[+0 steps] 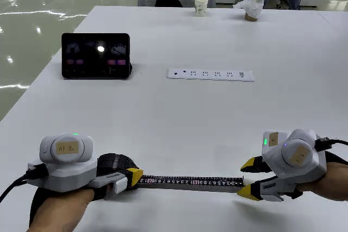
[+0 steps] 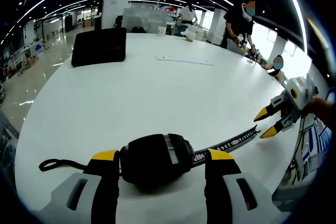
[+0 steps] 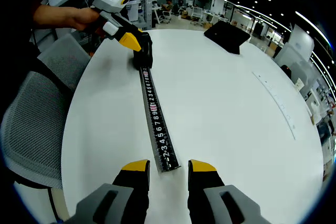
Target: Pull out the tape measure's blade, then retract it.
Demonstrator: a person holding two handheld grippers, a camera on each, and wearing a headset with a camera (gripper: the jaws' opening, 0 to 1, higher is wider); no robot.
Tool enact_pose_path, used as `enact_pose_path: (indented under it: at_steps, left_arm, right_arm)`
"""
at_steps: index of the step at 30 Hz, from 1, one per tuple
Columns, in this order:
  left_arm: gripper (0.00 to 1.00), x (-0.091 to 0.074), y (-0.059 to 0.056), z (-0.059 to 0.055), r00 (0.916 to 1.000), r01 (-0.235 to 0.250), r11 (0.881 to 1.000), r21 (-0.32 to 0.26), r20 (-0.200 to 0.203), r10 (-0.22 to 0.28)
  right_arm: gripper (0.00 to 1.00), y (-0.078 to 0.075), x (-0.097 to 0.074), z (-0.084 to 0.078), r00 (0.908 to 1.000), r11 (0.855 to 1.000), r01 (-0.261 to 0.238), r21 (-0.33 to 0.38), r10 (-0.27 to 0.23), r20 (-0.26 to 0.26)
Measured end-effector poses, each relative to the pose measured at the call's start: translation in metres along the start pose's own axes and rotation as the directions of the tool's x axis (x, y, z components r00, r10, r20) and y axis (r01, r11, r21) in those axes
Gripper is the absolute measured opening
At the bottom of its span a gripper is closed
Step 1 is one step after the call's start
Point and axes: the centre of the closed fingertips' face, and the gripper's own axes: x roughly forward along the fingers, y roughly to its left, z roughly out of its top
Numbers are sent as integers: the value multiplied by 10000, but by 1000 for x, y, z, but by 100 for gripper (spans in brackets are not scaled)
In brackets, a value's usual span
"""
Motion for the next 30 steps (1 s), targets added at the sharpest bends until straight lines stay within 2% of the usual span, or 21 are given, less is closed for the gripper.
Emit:
enact_pose_path:
  at_steps: [7,17,30]
  left_arm:
    - [59,7,5,6,9998,-178,9988,-455,24,180]
    - [58,14,7,2,9991,-419,9958,-817,-152,408]
    - [63,21,8,0,9972,-707,9936,-885,-322,681]
  right_arm:
    - [21,-2,6,-6,9994,9993,-331,-197,328,-120]
    - [15,2,12,-8,9968,9946,-782,-679,770,-210]
    - [13,2,15,-9,9946,9911,-1031,-836,1022,-152]
